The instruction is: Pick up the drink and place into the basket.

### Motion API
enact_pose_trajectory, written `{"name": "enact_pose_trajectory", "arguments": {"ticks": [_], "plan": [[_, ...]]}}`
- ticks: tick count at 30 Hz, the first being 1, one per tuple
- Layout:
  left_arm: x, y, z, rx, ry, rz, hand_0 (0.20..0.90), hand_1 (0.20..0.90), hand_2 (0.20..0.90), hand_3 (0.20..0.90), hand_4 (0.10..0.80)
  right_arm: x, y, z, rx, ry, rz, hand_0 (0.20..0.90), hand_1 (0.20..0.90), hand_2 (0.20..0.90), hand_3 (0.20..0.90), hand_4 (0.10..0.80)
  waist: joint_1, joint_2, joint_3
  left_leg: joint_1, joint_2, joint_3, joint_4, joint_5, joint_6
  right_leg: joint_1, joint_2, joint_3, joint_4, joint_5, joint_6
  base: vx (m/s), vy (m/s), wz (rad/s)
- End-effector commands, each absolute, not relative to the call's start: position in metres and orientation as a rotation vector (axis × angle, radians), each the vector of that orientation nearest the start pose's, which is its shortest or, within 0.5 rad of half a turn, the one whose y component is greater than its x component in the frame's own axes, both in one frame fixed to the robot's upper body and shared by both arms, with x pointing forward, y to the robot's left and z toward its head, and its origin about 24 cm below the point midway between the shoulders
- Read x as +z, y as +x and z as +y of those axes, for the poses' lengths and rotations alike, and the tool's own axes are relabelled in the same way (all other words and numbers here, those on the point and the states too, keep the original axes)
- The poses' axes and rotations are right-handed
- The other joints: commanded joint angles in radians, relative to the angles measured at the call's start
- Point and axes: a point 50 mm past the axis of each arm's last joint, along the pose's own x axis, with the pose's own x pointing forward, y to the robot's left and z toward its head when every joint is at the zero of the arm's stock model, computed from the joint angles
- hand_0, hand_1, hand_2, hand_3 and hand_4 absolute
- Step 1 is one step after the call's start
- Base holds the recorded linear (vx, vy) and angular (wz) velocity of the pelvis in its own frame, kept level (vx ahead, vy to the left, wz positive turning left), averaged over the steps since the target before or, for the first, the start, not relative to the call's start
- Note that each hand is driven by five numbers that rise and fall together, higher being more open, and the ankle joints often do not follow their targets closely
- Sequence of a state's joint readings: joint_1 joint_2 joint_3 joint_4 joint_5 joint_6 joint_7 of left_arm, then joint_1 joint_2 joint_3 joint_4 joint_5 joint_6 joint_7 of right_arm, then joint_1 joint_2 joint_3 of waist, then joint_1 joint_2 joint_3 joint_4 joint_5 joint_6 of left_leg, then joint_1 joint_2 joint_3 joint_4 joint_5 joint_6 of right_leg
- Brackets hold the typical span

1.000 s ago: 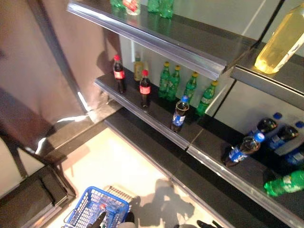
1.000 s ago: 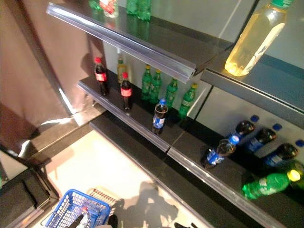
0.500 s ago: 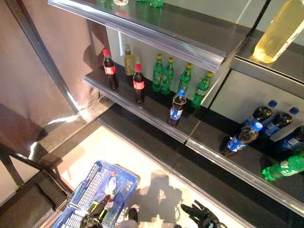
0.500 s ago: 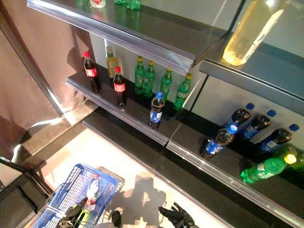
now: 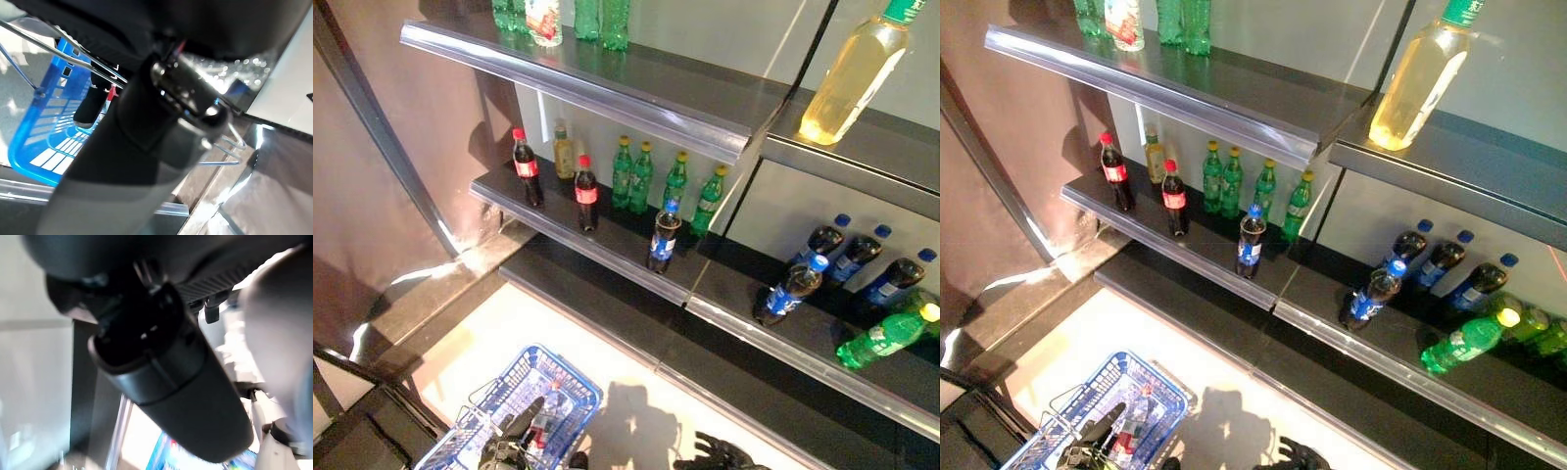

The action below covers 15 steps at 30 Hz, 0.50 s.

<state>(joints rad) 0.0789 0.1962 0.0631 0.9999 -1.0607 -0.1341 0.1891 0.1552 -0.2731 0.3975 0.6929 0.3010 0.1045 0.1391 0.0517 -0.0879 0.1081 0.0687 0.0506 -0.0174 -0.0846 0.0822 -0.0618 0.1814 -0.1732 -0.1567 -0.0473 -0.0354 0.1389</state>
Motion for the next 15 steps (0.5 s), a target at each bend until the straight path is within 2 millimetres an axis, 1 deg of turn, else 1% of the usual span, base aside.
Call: {"name": "enact_pose_trajectory", "arguments": {"ticks": [1, 2, 3, 4, 6, 7, 9, 12, 13, 15], "plan": [[-0.127, 0.139, 0.25, 0.79, -0.663, 0.664, 0.3, 0.3, 0.3, 0.2, 0.1, -0.088, 0.168, -0.15, 0.507, -0.079, 0.717, 0.9, 0.9, 0.9, 0.9, 0.8, 0.018, 0.014, -0.008, 0.011, 0.046, 0.034, 0.077, -0.057, -0.015, -0.04, -0.034, -0.009, 0.051, 0.064, 0.007, -0.034, -0.044, 0.02], [-0.127, 0.138, 0.25, 0.787, -0.66, 0.668, 0.3, 0.3, 0.3, 0.2, 0.1, -0.071, 0.176, -0.145, 0.583, -0.083, 0.635, 0.9, 0.9, 0.9, 0.9, 0.8, 0.017, 0.01, -0.009, 0.012, 0.049, 0.036, 0.075, -0.058, -0.015, -0.041, -0.034, -0.01, 0.05, 0.065, 0.008, -0.025, -0.044, 0.02], [-0.127, 0.137, 0.25, 0.787, -0.659, 0.672, 0.3, 0.3, 0.3, 0.2, 0.1, -0.059, 0.181, -0.141, 0.631, -0.09, 0.569, 0.9, 0.9, 0.9, 0.9, 0.8, 0.017, 0.009, -0.01, 0.015, 0.051, 0.038, 0.073, -0.058, -0.015, -0.041, -0.033, -0.01, 0.049, 0.065, 0.008, -0.01, -0.046, 0.0], [-0.129, 0.133, 0.249, 0.789, -0.657, 0.68, 0.3, 0.3, 0.3, 0.2, 0.1, -0.037, 0.191, -0.137, 0.673, -0.09, 0.46, 0.9, 0.9, 0.9, 0.9, 0.8, 0.015, 0.007, -0.015, 0.021, 0.054, 0.043, 0.064, -0.057, -0.015, -0.04, -0.031, -0.011, 0.046, 0.064, 0.008, 0.008, -0.043, 0.0], [-0.132, 0.127, 0.246, 0.789, -0.659, 0.691, 0.3, 0.3, 0.3, 0.2, 0.1, -0.002, 0.206, -0.135, 0.71, -0.057, 0.294, 0.9, 0.9, 0.9, 0.9, 0.8, 0.012, 0.006, -0.023, 0.026, 0.059, 0.05, 0.055, -0.055, -0.014, -0.041, -0.027, -0.008, 0.043, 0.061, 0.006, 0.01, -0.046, -0.01], [-0.134, 0.124, 0.244, 0.791, -0.658, 0.701, 0.3, 0.3, 0.3, 0.2, 0.1, 0.025, 0.214, -0.136, 0.725, -0.04, 0.16, 0.9, 0.9, 0.9, 0.9, 0.8, 0.007, 0.006, -0.026, 0.028, 0.062, 0.054, 0.054, -0.057, -0.013, -0.044, -0.025, -0.005, 0.045, 0.06, 0.006, 0.004, -0.036, -0.02], [-0.137, 0.118, 0.243, 0.801, -0.662, 0.713, 0.3, 0.3, 0.3, 0.2, 0.1, 0.058, 0.219, -0.137, 0.733, -0.023, -0.01, 0.9, 0.9, 0.9, 0.9, 0.8, -0.001, 0.008, -0.031, 0.029, 0.067, 0.062, 0.055, -0.059, -0.013, -0.048, -0.024, 0.001, 0.046, 0.058, 0.006, 0.0, 0.0, 0.0], [-0.139, 0.115, 0.241, 0.803, -0.662, 0.726, 0.3, 0.3, 0.3, 0.2, 0.1, 0.085, 0.223, -0.138, 0.713, -0.025, -0.151, 0.9, 0.9, 0.9, 0.9, 0.8, -0.007, 0.013, -0.038, 0.031, 0.071, 0.068, 0.051, -0.059, -0.014, -0.052, -0.023, 0.003, 0.046, 0.056, 0.007, 0.01, 0.0, -0.03], [-0.14, 0.115, 0.237, 0.803, -0.66, 0.738, 0.3, 0.3, 0.3, 0.2, 0.1, 0.101, 0.228, -0.14, 0.664, -0.019, -0.235, 0.9, 0.9, 0.9, 0.9, 0.8, -0.006, 0.017, -0.043, 0.033, 0.073, 0.069, 0.048, -0.06, -0.014, -0.052, -0.024, 0.002, 0.044, 0.055, 0.007, 0.032, 0.004, -0.04], [-0.141, 0.114, 0.233, 0.799, -0.657, 0.752, 0.3, 0.3, 0.3, 0.2, 0.1, 0.118, 0.234, -0.142, 0.565, -0.014, -0.334, 0.9, 0.9, 0.9, 0.9, 0.8, -0.002, 0.023, -0.046, 0.034, 0.074, 0.069, 0.049, -0.062, -0.015, -0.05, -0.025, -0.001, 0.045, 0.053, 0.006, 0.043, 0.009, -0.01]]}}
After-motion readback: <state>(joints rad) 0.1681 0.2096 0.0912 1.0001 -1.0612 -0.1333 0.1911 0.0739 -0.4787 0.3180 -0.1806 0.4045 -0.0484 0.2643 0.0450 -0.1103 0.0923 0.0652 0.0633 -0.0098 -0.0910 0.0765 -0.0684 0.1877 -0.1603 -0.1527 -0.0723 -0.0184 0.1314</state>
